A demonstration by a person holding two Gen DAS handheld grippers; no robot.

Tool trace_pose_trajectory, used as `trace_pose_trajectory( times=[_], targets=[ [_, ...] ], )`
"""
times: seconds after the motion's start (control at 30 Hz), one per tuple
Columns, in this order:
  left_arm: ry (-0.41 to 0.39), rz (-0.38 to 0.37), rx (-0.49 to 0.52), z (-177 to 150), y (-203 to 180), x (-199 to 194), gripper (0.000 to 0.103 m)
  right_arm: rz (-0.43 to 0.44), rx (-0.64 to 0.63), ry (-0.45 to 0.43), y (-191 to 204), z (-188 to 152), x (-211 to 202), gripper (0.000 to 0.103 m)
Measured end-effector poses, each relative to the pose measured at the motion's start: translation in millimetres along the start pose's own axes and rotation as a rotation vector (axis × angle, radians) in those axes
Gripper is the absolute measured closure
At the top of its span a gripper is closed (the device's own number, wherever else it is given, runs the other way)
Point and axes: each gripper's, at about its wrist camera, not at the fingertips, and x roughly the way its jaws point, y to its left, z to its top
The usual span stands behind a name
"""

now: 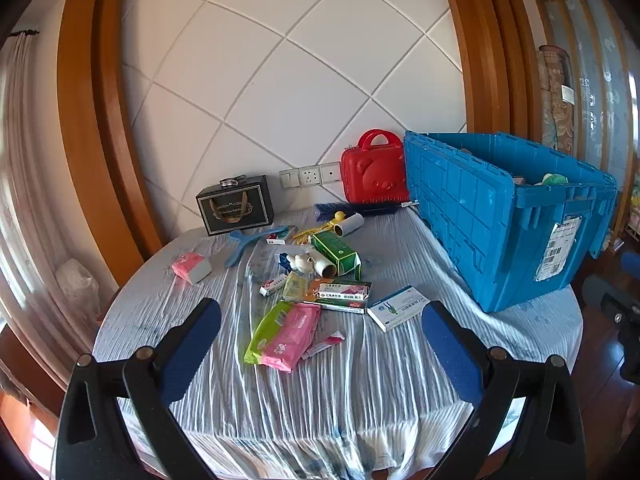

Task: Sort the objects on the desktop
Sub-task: 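Move the right tool toward the pink tissue pack on the table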

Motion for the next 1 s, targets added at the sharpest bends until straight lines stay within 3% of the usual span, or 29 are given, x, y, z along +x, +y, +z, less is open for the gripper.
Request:
trace_pose_trajectory(
  times=[0.37, 0.67, 0.77, 0.87, 1.0],
  targets=[
    [0.031, 0.021, -0.011, 1, 33, 37, 0.001, 0.006, -0.022, 0.041, 27, 7, 33, 0.000],
    [0.060, -0.006, -0.002, 6, 73, 93, 0.001, -0.048, -0.043, 0.055, 60, 19, 84, 0.000],
    [0.071, -0.015, 0.012, 3, 95, 113, 0.001, -0.017, -0.015, 0.045, 66, 21, 103, 0.000],
    [0.083, -0.025, 0.020, -5, 117, 130, 0.001, 0.025, 0.082, 0.101, 64, 18, 134, 0.000],
    [0.132, -0.014, 0.018, -15, 141, 160, 0.001, 0.121, 0.120, 0.231, 83, 12, 194, 0.000]
  ],
)
